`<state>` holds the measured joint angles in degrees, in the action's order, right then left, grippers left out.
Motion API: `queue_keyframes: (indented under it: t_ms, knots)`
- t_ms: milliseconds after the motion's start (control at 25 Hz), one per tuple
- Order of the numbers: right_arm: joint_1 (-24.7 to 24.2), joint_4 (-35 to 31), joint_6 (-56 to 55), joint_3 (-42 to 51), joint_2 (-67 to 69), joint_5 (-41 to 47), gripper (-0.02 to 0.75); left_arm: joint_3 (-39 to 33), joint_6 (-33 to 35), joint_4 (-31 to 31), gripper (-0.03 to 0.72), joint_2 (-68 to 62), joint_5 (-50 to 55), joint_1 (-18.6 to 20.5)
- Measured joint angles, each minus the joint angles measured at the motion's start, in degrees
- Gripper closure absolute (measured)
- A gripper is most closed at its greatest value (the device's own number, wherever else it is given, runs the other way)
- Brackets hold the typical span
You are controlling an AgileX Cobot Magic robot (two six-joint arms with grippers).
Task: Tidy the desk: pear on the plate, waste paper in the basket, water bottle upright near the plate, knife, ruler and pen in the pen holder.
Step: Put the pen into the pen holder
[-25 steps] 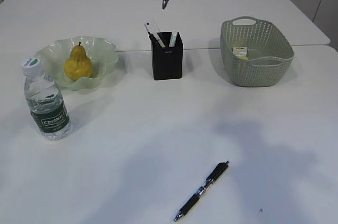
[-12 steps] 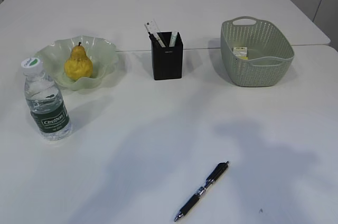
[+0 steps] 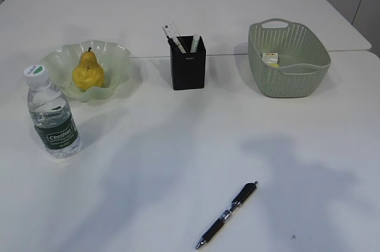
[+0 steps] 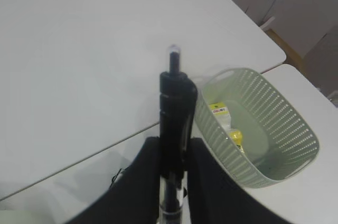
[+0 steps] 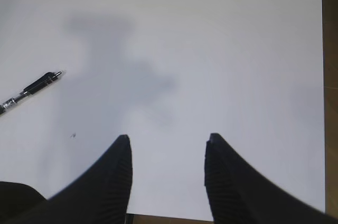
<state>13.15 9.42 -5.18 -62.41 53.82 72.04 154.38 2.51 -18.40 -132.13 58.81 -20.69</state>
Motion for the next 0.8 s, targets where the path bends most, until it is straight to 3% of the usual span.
queue_keyframes:
  t_ms: [280,520,800]
  knots:
    - [0.0,-0.08,0.09,0.0,0.0,0.0,0.369,0.0,7.61,-7.02,0.609,-3.9,-2.06,0.1]
    - [0.0,-0.08,0.09,0.0,0.0,0.0,0.369,0.0,11.66,-13.48,0.609,-4.15,1.08,2.65]
    - [0.0,-0.08,0.09,0.0,0.0,0.0,0.369,0.0,29.8,-32.82,0.609,-4.15,2.11,6.46]
